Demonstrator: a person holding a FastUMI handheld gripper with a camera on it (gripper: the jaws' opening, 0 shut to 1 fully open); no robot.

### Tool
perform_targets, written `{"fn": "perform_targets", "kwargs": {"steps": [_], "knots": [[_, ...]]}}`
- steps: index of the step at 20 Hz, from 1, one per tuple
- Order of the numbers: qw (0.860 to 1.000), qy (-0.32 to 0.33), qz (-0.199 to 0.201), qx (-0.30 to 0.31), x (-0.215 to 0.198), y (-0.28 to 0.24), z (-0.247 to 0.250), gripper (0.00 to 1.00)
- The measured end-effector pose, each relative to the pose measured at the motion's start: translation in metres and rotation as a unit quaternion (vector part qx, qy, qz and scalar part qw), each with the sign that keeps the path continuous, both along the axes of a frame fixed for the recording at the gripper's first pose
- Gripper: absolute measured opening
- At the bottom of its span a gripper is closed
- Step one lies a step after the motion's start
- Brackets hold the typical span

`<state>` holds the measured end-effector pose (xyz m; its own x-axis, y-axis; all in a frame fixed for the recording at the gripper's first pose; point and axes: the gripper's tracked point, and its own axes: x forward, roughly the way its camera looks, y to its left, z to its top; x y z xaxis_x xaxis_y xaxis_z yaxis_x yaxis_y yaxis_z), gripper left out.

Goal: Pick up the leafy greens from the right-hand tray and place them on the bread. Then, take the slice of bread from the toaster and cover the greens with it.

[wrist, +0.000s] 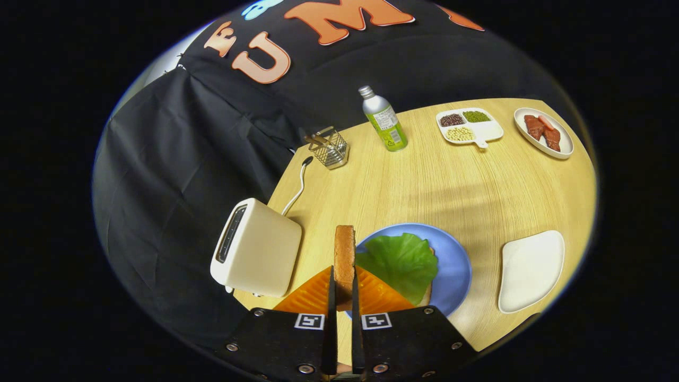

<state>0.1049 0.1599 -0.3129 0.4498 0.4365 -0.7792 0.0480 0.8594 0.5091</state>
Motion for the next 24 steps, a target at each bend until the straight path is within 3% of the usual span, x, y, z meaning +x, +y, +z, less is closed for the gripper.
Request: {"fn": "perform_targets", "kwargs": {"steps": [19, 24], "knots": [[0.996, -0.026, 0.018, -0.089, -0.015, -0.047, -0.067, 0.11], [0.996, -0.016, 0.030, -0.085, -0.024, -0.041, -0.078, 0.19]]}}
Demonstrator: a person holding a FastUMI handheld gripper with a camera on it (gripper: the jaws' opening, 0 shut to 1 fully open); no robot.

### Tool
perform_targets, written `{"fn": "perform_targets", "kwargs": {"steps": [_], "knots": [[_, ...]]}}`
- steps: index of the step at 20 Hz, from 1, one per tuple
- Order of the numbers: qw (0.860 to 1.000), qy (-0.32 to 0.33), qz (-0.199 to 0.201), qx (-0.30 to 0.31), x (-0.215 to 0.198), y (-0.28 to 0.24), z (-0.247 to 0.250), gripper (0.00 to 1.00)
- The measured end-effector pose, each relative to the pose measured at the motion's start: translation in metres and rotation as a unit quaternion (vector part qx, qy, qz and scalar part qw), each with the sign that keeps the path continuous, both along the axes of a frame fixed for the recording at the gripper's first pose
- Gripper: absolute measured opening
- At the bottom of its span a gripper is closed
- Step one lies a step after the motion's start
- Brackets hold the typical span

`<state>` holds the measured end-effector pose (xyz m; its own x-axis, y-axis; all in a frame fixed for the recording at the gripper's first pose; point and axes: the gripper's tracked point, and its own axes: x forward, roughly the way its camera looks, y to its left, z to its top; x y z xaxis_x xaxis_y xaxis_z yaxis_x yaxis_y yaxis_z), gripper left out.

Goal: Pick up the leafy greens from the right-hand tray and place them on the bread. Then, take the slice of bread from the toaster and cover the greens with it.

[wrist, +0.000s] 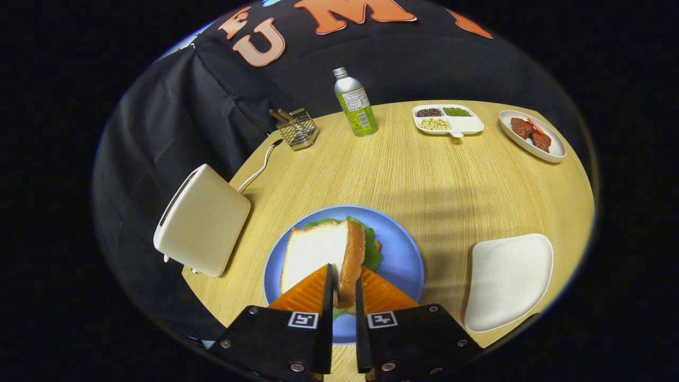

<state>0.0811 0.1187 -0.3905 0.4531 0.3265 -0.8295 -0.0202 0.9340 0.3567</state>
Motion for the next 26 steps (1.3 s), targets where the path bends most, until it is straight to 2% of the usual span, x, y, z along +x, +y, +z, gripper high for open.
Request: {"fn": "perform_targets", "kwargs": {"steps": [3, 7, 11, 14, 21, 26], "knots": [[1.000, 0.000, 0.006, -0.008, -0.001, -0.001, -0.004, 0.25], [1.000, -0.001, 0.002, -0.020, -0.001, -0.006, -0.006, 0.38], [0.999, -0.017, 0.005, -0.049, -0.001, -0.016, -0.003, 0.55], [0.998, -0.033, 0.010, -0.047, 0.000, -0.014, 0.009, 0.66], [0.988, -0.133, -0.007, -0.072, 0.016, -0.028, 0.076, 0.78], [0.972, -0.216, -0.024, -0.094, 0.018, -0.041, 0.135, 0.86]]}}
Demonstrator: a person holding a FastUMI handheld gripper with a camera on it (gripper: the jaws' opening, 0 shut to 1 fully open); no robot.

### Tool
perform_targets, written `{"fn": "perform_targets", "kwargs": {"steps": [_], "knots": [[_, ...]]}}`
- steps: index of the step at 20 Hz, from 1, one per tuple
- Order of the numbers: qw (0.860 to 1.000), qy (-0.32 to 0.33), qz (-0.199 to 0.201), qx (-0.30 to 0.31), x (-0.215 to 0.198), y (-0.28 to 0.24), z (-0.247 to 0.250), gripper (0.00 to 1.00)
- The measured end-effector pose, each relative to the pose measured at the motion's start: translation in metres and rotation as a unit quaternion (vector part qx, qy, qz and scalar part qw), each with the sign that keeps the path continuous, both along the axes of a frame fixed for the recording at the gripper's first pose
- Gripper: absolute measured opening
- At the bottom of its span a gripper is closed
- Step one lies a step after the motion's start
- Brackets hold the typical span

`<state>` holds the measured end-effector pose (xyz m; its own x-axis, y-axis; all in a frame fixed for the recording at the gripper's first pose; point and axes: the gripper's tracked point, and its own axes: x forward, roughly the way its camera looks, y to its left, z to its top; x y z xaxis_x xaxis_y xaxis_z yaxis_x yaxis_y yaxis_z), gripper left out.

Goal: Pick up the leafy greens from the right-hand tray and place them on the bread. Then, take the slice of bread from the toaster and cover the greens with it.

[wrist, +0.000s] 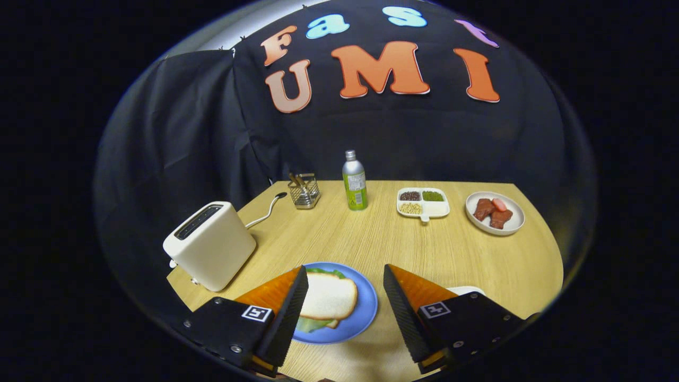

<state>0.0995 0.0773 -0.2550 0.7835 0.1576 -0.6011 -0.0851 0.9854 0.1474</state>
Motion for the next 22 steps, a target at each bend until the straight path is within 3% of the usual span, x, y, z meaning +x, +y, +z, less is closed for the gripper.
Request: {"fn": "perform_targets", "kwargs": {"steps": [12, 19, 22], "knots": [[0.985, -0.166, -0.030, -0.045, -0.016, -0.026, 0.119, 0.94], [0.971, -0.214, -0.050, -0.089, -0.042, -0.037, 0.161, 0.94], [0.971, -0.216, -0.058, -0.080, -0.055, -0.035, 0.168, 0.94]]}}
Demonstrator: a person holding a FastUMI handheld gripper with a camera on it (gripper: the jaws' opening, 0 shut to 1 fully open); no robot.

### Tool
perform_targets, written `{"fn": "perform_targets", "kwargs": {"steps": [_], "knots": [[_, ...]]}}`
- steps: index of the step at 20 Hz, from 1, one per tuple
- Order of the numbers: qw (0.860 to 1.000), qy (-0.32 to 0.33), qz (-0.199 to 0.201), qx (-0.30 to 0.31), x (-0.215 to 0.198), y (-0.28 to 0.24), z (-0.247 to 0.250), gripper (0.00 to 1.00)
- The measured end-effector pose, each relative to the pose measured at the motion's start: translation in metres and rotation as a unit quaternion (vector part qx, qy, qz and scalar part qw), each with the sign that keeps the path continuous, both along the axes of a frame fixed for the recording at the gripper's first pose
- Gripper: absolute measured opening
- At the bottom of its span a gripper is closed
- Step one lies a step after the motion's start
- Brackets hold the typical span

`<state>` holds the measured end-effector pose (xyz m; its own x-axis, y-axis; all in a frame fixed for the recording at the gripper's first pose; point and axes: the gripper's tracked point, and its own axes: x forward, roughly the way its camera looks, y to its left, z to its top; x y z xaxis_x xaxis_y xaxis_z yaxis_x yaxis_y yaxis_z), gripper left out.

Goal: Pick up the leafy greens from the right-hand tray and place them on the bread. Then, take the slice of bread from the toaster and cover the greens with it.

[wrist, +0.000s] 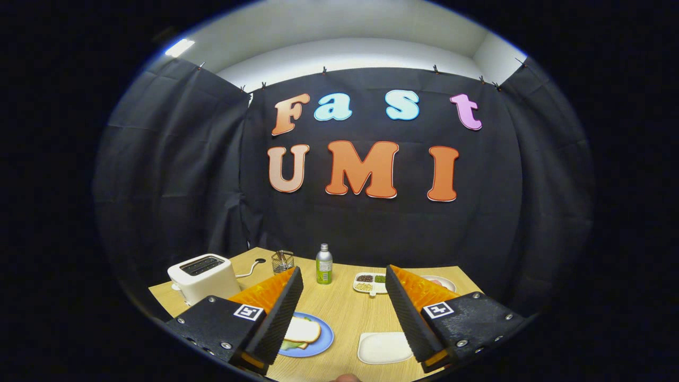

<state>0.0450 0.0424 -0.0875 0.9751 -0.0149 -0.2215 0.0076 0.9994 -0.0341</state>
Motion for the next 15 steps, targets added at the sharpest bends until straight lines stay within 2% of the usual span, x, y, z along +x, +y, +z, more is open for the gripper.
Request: {"fn": "perform_targets", "kwargs": {"steps": [10, 15], "knots": [[0.997, -0.040, -0.019, -0.056, -0.028, -0.008, 0.029, 0.95], [0.997, -0.053, -0.026, -0.054, -0.036, -0.009, 0.038, 0.97]]}}
